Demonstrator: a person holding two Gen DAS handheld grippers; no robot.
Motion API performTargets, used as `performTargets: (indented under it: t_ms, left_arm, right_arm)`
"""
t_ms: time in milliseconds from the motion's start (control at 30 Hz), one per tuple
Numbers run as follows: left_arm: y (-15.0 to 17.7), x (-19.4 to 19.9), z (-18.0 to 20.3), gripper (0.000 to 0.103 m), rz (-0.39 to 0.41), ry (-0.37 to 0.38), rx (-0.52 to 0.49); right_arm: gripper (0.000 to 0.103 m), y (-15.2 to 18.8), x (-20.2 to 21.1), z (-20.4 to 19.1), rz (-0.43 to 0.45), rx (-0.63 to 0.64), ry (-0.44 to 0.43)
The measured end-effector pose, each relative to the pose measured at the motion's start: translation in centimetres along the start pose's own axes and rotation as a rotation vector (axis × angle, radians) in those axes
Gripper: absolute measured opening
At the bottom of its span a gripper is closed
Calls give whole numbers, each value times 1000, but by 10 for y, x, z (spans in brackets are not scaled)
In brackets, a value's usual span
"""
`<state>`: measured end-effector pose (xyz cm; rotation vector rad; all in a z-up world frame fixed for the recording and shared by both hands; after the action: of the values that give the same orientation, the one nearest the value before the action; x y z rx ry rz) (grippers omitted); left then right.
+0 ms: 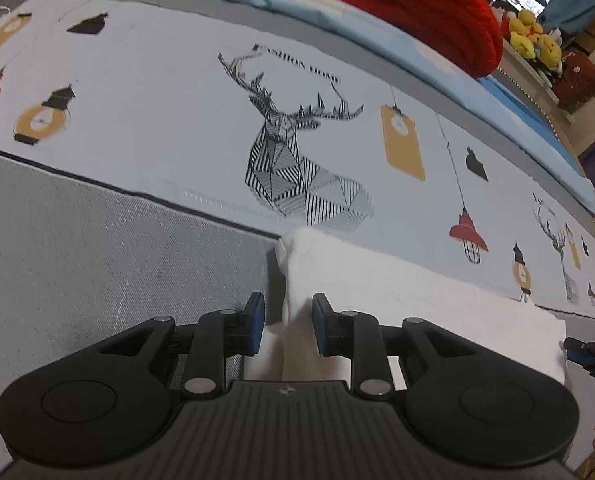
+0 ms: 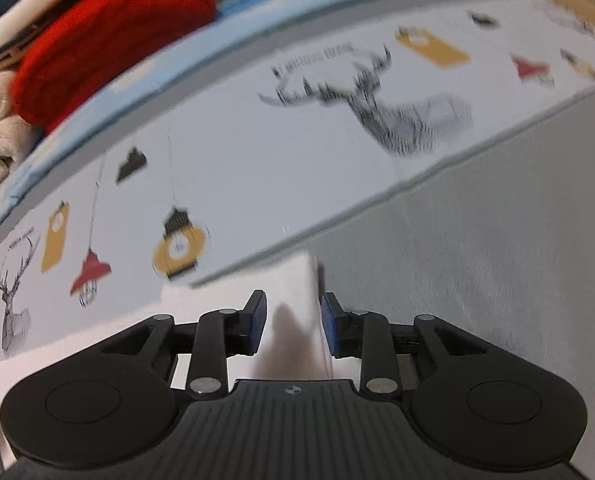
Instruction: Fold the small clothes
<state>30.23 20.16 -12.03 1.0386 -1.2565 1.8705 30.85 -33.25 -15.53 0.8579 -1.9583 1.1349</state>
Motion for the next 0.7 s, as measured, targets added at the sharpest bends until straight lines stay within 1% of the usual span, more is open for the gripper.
performTargets:
  t_ms: [100, 133, 167, 200, 267, 300, 333, 400, 467, 500, 533, 567, 600, 633, 667, 700]
  left_arm:
    - [2, -2, 4, 28, -4, -8, -20]
    - [3, -2, 5, 25, -3, -9, -32]
    - [3, -1, 6, 7, -2, -2, -44]
    - [3, 0, 7, 7, 8, -2, -53]
    - [-1, 11, 6, 7, 82, -22, -63]
    - [-2, 16, 5, 6, 108, -18, -54]
    - [-3, 18, 3, 6, 122, -21, -46]
    - [-1, 16, 1, 7, 100, -41, -51]
    - [3, 11, -1, 8, 39, -19, -44]
    - [4, 10, -1, 9, 24, -20, -46]
    - [5, 12, -1, 9, 24, -25, -55]
    - [8, 16, 0, 15, 28, -26, -66]
    - [10, 19, 0, 24, 26, -13, -71]
    - [13, 22, 0, 29, 17, 7, -70]
    - [17, 25, 0, 36, 6, 22, -74]
    - [23, 28, -1, 38, -10, 31, -86]
  right_arm:
    - [31, 6, -4, -6, -22, 42, 5]
    - [24, 7, -4, -9, -19, 61, 8]
    - [2, 6, -3, -11, -9, 79, 12]
    - [1, 5, 1, -13, 19, 93, 18]
    - [0, -1, 12, -15, 90, 80, -14]
    - [0, -4, 17, -15, 121, 76, -33]
    - [0, -6, 22, -16, 155, 81, -43]
    - [0, -8, 26, -18, 186, 97, -50]
    - [2, -8, 24, -17, 166, 104, -35]
    - [4, -7, 21, -15, 142, 101, -19]
    - [9, -6, 18, -12, 105, 98, -9]
    - [17, -3, 16, -9, 70, 97, -14]
    - [21, -1, 16, -6, 44, 98, -18]
    - [24, 2, 17, -5, 22, 103, -17]
    - [24, 6, 19, -4, -1, 112, -23]
    - [24, 10, 21, -4, -23, 124, -36]
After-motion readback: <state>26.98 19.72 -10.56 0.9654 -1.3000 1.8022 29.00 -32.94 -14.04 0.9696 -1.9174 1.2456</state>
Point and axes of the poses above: each gripper's, at about its wrist camera, not at the fingertips, and x roughly against the way its jaws point, z to its right, y to its underside, the point moved 3 cm from there along -x, roughly the way its jaws point, and after that the axes turned 4 degrees about -y, right-handed, at the moved point
